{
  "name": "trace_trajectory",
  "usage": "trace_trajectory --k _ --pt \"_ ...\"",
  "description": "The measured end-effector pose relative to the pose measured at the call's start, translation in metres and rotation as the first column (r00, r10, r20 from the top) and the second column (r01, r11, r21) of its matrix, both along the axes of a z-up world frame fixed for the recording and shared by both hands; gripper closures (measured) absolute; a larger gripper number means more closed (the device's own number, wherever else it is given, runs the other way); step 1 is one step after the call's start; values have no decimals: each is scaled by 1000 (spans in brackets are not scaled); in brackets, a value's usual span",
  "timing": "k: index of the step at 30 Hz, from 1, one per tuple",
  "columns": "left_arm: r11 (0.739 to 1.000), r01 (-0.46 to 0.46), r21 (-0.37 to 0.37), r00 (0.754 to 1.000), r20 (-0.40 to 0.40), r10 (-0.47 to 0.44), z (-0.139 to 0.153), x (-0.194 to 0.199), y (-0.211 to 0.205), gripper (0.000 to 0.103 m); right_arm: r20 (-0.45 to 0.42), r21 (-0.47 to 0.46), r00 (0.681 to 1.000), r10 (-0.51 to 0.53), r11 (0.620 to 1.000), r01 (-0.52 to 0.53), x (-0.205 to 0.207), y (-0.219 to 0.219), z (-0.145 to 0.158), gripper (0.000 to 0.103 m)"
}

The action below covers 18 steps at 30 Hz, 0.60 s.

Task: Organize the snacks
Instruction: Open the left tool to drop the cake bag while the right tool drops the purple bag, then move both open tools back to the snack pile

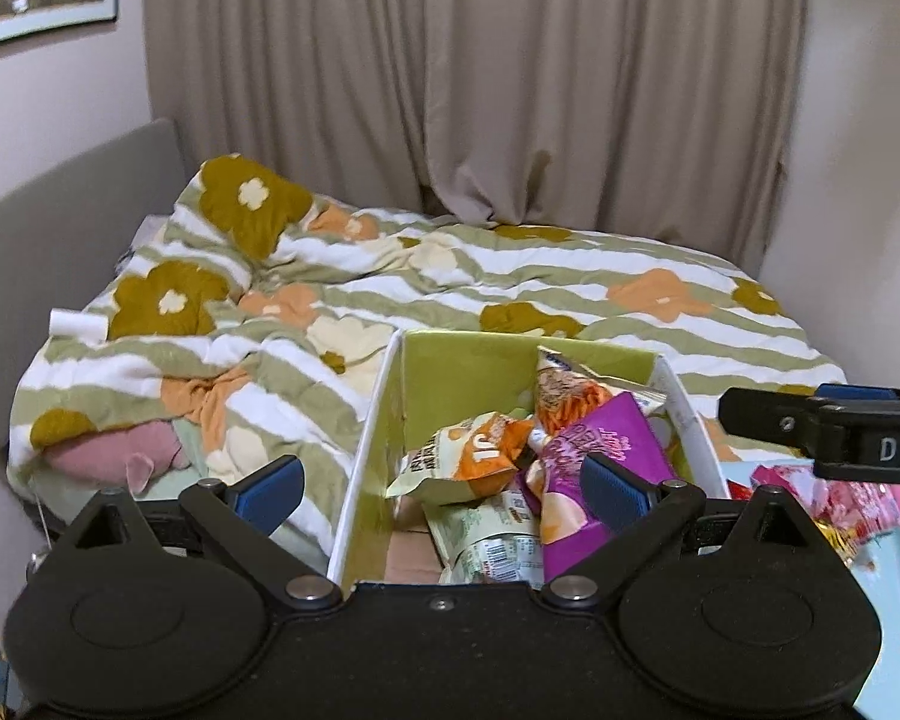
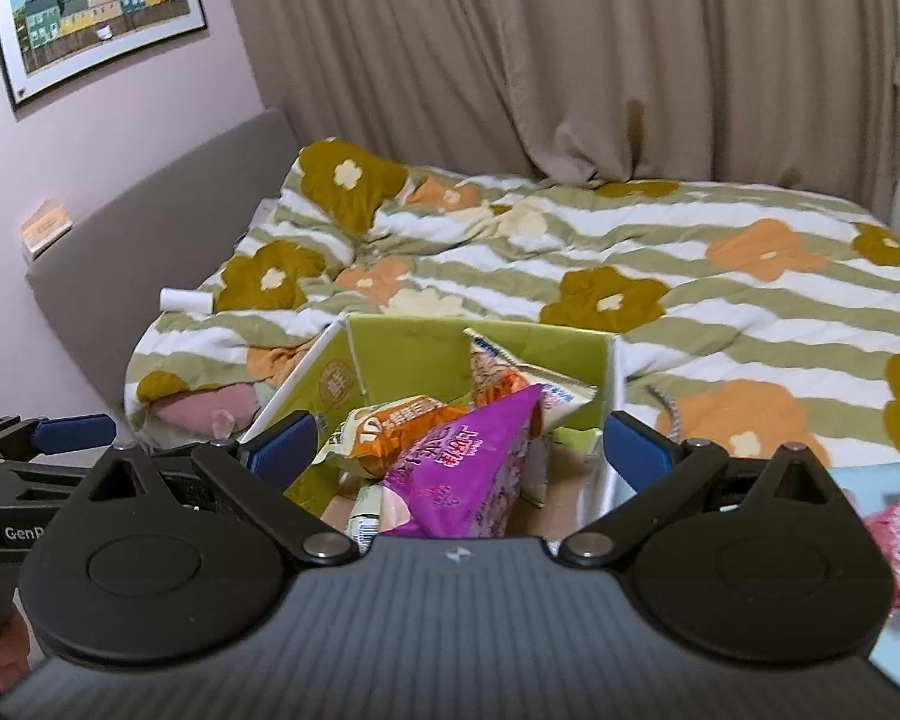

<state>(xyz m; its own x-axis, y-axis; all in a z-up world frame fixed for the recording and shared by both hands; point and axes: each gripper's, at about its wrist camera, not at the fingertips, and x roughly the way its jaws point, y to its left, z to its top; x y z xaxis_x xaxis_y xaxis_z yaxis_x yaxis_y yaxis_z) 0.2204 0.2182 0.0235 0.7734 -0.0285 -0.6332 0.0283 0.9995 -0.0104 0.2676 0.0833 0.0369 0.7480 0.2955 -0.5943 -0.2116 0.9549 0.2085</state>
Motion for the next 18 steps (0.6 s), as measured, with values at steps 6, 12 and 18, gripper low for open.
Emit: trace_trajectory --k 6,12,18 --pt "993 117 -8 993 34 -116 4 -8 -18 3 10 5 992 -123 992 123 -31 -23 11 0" --pt "977 211 -15 977 37 -210 3 -13 -46 3 30 -13 967 -253 967 253 -64 -59 15 0" --pt "959 284 -8 959 28 -284 0 -19 -93 3 28 -8 927 -374 927 374 -89 -120 12 0"
